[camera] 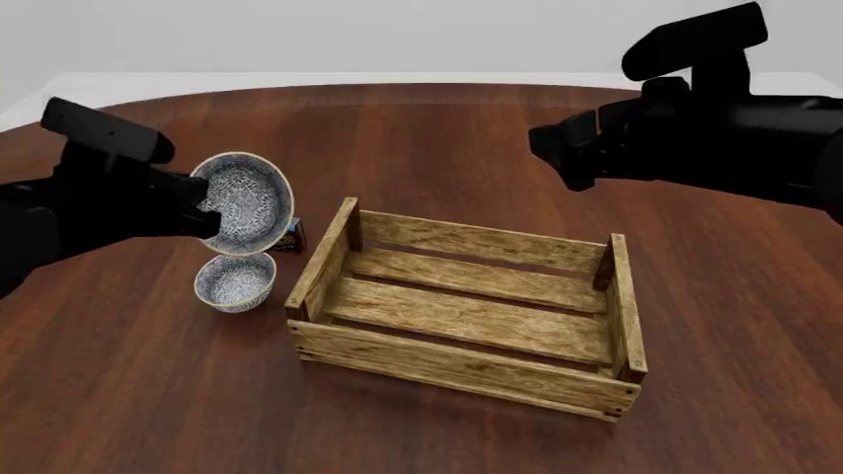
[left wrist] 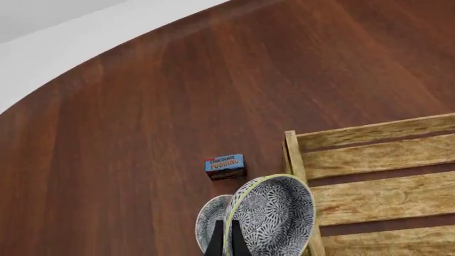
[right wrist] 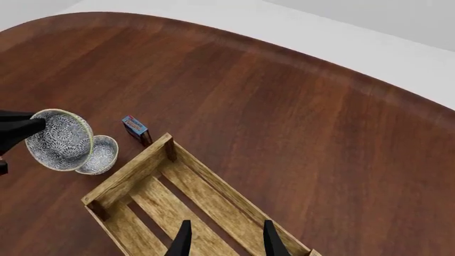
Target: Stack the right bowl on the left bowl and place them in the tray.
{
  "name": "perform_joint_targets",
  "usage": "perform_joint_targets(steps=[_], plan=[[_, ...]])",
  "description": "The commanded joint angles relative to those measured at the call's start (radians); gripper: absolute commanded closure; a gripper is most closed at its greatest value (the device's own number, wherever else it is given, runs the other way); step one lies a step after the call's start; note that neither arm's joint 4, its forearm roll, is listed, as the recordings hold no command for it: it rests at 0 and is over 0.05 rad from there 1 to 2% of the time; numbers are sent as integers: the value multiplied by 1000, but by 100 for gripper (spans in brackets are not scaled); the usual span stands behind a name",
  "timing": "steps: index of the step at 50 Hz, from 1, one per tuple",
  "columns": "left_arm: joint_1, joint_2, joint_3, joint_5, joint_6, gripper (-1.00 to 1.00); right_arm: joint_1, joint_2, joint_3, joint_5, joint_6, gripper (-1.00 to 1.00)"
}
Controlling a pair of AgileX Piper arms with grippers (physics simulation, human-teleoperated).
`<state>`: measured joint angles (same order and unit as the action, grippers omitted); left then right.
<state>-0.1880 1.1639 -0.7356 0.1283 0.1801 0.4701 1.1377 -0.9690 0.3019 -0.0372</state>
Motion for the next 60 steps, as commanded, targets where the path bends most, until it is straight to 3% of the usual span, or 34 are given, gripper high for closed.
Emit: perform_joint_targets(steps=[1, 31, 60], plan=[[-23, 104, 19, -73, -51, 100, -1, -3, 0, 1, 0, -100], [46, 149, 108, -154, -74, 100, 1, 8, 1, -5, 0, -100], [94, 226, 128, -223, -88, 100, 1, 16, -1, -6, -1, -100]])
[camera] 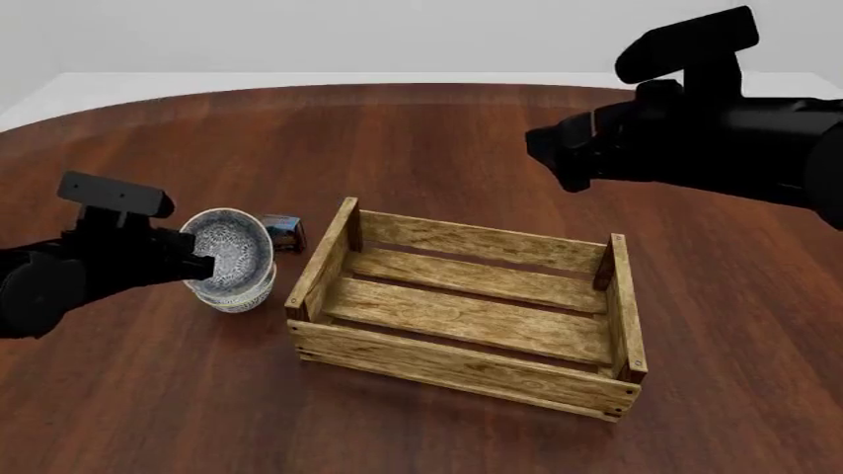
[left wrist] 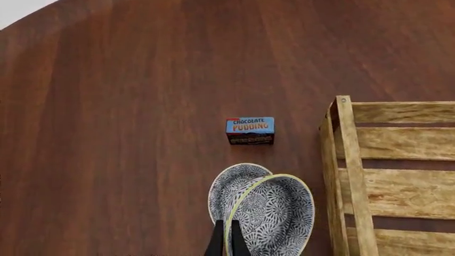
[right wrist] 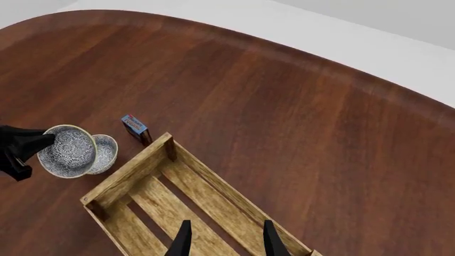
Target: Stack the right bowl on the left bowl and place them in the tray.
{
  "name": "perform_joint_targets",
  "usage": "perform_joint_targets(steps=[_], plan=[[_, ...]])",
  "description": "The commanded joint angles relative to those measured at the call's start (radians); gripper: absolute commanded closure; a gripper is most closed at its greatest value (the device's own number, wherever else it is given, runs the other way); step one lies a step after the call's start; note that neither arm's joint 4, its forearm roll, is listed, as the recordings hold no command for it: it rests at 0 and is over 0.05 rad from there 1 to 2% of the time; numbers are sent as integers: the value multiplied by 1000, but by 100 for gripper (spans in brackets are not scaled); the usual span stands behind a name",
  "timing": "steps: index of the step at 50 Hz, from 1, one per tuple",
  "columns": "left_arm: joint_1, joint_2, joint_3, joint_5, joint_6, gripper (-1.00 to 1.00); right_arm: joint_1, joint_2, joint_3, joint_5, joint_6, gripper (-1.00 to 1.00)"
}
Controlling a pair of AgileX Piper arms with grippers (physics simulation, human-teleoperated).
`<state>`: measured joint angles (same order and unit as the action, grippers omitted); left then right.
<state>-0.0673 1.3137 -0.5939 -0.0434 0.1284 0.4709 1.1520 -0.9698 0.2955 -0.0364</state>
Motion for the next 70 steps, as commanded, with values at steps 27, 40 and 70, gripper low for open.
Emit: perform_joint_targets(steps=[27, 40, 70], plan=[[-9, 177, -16, -121, -55, 100, -2, 13, 0, -5, -2, -100], [-13, 222, -17, -149, -71, 100, -2, 12, 1, -6, -2, -100], [8, 163, -19, -104, -51, -100, -1, 11, 3, -6, -4, -100]])
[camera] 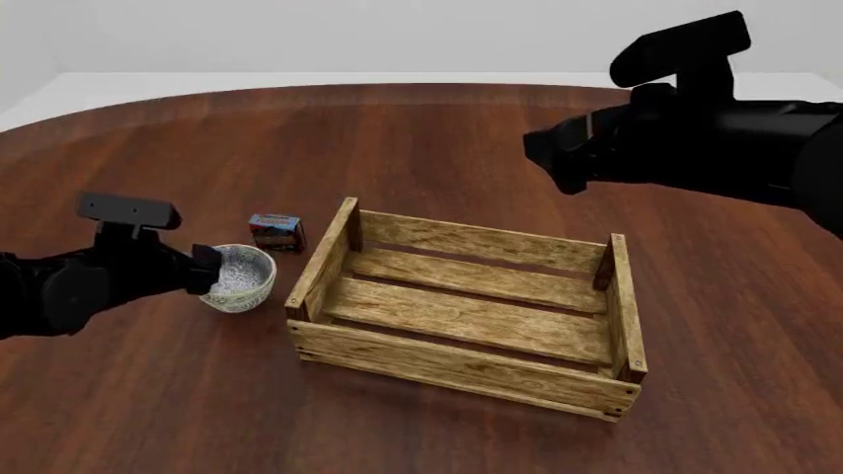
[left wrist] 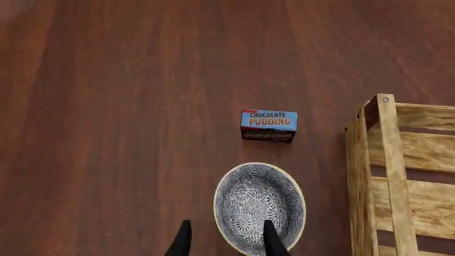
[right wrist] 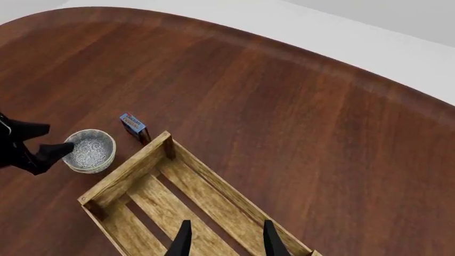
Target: Stack the right bowl on the left bowl and place them in the tray.
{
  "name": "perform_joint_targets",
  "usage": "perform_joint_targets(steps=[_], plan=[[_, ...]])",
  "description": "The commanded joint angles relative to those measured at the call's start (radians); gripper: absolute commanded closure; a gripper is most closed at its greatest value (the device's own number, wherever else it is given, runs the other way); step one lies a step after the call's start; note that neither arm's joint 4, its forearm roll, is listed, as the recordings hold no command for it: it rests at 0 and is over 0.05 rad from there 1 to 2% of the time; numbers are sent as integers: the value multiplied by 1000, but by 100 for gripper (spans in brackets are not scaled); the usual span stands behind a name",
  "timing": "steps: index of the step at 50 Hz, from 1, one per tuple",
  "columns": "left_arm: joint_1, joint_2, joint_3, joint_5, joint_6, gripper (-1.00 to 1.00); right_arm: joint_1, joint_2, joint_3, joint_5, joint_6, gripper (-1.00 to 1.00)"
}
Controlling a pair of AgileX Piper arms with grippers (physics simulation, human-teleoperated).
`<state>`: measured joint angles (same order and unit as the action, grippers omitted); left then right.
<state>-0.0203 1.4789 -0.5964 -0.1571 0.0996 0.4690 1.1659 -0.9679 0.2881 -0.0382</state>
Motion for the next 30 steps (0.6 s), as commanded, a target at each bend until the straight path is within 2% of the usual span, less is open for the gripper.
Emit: perform_joint_targets(steps=[1, 16, 30], plan=[[-38, -10, -16, 15, -17, -100, 1, -2, 1, 1, -3, -100], [-60, -147, -41, 123, 46, -100, 3, 0, 3, 0, -6, -100], [-176, -157, -115, 218, 120, -100, 6, -2, 5, 0, -6, -100]])
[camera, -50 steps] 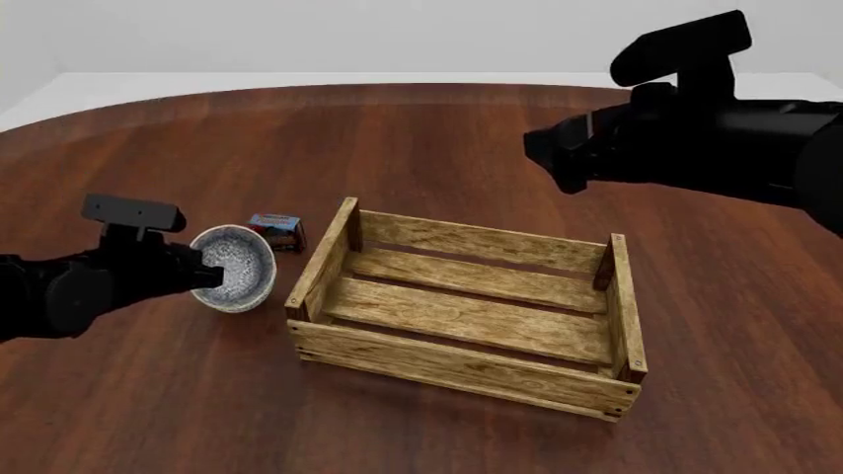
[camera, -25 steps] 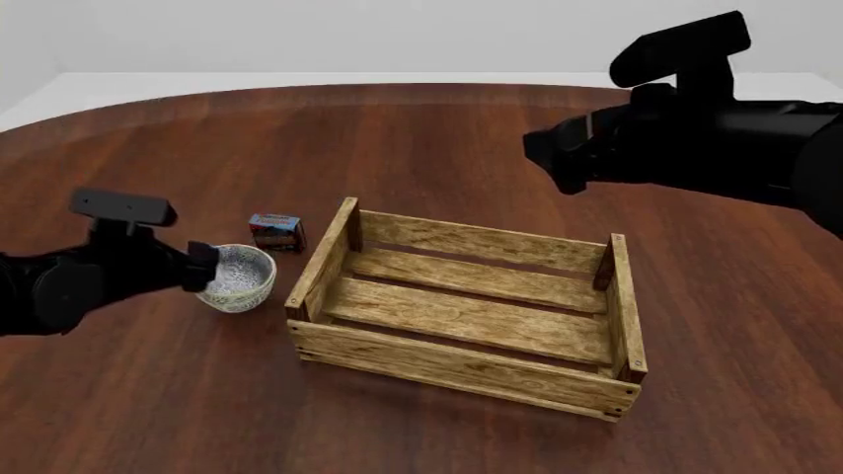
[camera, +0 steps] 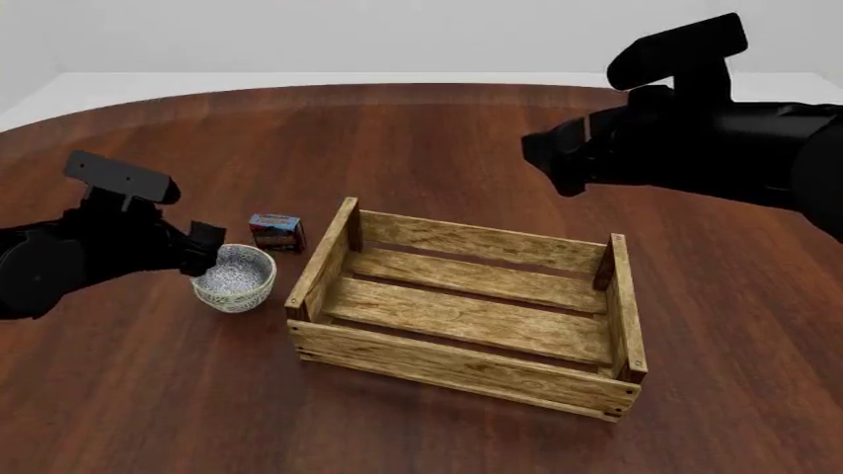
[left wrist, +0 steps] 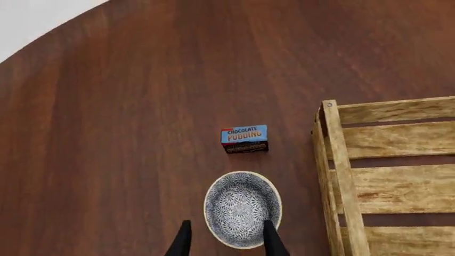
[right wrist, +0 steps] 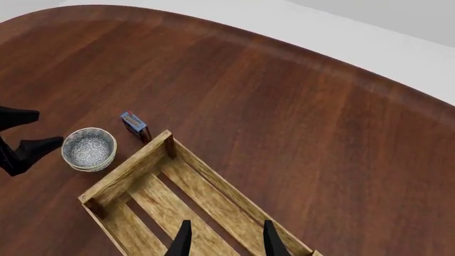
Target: Stack the right bowl on the left bowl and place them in the tray.
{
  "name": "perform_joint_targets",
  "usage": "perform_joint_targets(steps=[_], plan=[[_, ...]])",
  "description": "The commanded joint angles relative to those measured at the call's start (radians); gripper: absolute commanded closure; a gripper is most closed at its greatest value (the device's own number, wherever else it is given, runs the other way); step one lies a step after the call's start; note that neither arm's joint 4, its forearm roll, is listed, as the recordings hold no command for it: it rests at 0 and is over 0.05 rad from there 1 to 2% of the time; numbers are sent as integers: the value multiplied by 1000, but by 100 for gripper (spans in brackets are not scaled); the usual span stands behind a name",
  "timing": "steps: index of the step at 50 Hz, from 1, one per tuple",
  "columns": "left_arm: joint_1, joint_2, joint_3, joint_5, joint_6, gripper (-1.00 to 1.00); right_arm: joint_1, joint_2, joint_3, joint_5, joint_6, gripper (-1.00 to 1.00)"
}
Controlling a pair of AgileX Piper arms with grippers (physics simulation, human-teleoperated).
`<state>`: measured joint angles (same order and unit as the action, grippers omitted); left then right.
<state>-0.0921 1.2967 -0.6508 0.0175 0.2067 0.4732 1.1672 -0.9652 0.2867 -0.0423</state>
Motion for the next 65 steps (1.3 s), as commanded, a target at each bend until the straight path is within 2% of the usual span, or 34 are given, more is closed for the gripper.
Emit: perform_joint_targets(steps=[1, 7, 34, 37, 39, 44, 46, 48, 52, 53, 57, 59, 60, 63, 65], plan=[[-106, 27, -64, 45, 16, -100, 3, -5, 2, 2, -1, -100], [-99, 65, -77, 58, 27, -100, 0, -8, 1, 3, 0, -100], [-105, 66, -81, 59, 30, -100, -1, -10, 1, 4, 1, -100], [-104, 72, -96, 77, 19, -100, -1, -11, 0, 5, 2, -100], [-109, 76, -119, 104, -22, -100, 1, -11, 0, 5, 3, -100], [-40, 76, -136, 157, 48, -100, 1, -10, -1, 4, 1, -100], [-82, 84, -168, 201, 9, -100, 1, -10, -2, 4, 2, -100], [-34, 74, -161, 208, 56, -100, -1, -9, -2, 4, 3, -100], [-45, 89, -196, 267, 42, -100, 0, -5, -1, 2, 5, -100], [-22, 85, -196, 276, 64, -100, 0, -5, -1, 1, 5, -100], [-49, 98, -231, 335, 29, -100, -4, -5, 0, 1, 4, -100], [-40, 90, -239, 356, 40, -100, -3, -5, 1, 0, 5, -100], [-62, 104, -254, 378, 18, -100, -4, -4, 2, 0, 4, -100], [-50, 107, -260, 397, 38, -100, -4, -3, 2, -1, 5, -100], [-73, 124, -275, 419, 13, -100, -4, -1, 2, -2, 5, -100]])
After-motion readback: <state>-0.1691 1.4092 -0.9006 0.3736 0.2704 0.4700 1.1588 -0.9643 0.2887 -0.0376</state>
